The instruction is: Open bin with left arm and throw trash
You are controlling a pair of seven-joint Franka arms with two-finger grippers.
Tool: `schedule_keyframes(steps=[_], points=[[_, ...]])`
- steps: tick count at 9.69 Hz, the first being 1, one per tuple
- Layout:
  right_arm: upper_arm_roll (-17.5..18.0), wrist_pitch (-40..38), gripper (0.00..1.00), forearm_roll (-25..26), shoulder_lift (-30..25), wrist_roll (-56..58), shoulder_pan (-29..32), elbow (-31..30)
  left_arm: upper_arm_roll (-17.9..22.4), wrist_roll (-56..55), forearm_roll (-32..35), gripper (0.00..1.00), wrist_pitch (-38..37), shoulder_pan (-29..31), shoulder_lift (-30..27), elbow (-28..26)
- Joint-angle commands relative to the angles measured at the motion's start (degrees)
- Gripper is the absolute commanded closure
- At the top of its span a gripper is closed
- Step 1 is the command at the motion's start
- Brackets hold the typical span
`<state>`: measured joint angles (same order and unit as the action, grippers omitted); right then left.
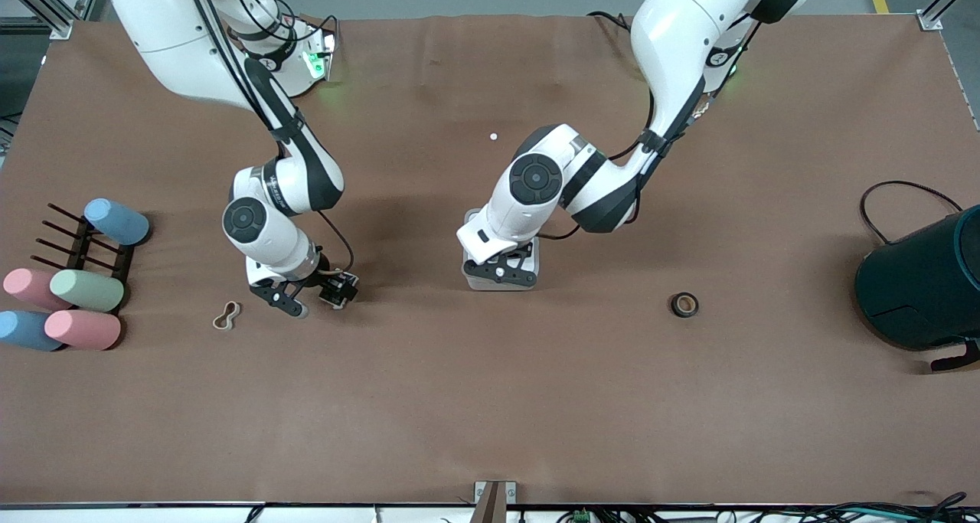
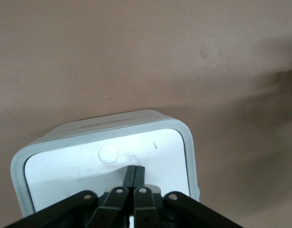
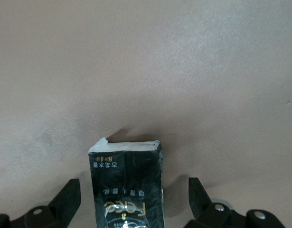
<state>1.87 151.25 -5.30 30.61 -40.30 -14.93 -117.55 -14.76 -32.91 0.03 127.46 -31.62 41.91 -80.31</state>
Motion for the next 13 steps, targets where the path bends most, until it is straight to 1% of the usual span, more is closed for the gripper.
schedule_keyframes(steps=[1,2,3,5,6,7,8,9,10,11,12,13], points=[[-0.2,-0.08,0.4,-0.06,1.11,-1.28,-0.62,1.18,0.79,-2.07,1.38,1.0,5.44,-0.73,2.13,-0.72],[-0.2,-0.69,0.74,0.03,1.11,-2.32,-0.62,1.18,0.79,-2.07,1.38,1.0,-0.48,-0.12,0.12,-0.2],[-0.2,-1.92,0.97,0.03,1.11,-4.07,-0.62,1.36,0.87,-1.9,1.38,1.0,-6.98,1.54,-3.38,-0.11],[-0.29,-13.38,0.99,0.03,1.11,-4.26,-0.01,7.39,0.79,0.81,1.64,1.0,-15.71,5.4,-8.32,-0.11],[-0.29,-16.57,0.99,0.03,1.11,-4.44,0.17,9.16,0.7,5.09,1.64,0.99,-16.53,7.51,-8.6,-0.2],[-0.29,-16.78,0.98,-0.06,1.03,-5.48,0.0,9.36,0.7,10.01,1.64,0.97,-16.63,9.8,-8.52,-0.54],[-0.12,-17.04,0.98,-0.06,-0.02,-10.45,-0.53,9.79,0.79,14.49,2.16,0.85,-16.54,11.73,-7.56,-0.72],[0.06,-21.31,0.98,-0.15,-1.25,-16.07,-1.75,12.76,0.79,20.37,4.78,0.6,-16.54,14.28,-6.07,-0.81],[0.06,-28.84,0.96,-0.41,-0.91,-21.35,-4.2,19.4,0.79,26.0,7.15,0.43,-16.45,16.91,-5.1,-1.16],[0.15,-33.43,0.96,-0.67,-0.3,-26.97,-5.53,26.08,0.7,32.75,7.53,0.01,-15.67,20.51,-4.83,-2.64],[0.32,-34.09,0.97,-4.16,0.32,-32.94,-7.98,29.19,0.7,38.82,7.62,0.0,-14.7,23.24,-3.87,-3.09],[0.33,-33.92,0.97,-7.15,0.41,-37.7,-10.44,31.13,0.7,43.06,7.62,0.0,-12.87,26.31,-3.51,-4.66]])
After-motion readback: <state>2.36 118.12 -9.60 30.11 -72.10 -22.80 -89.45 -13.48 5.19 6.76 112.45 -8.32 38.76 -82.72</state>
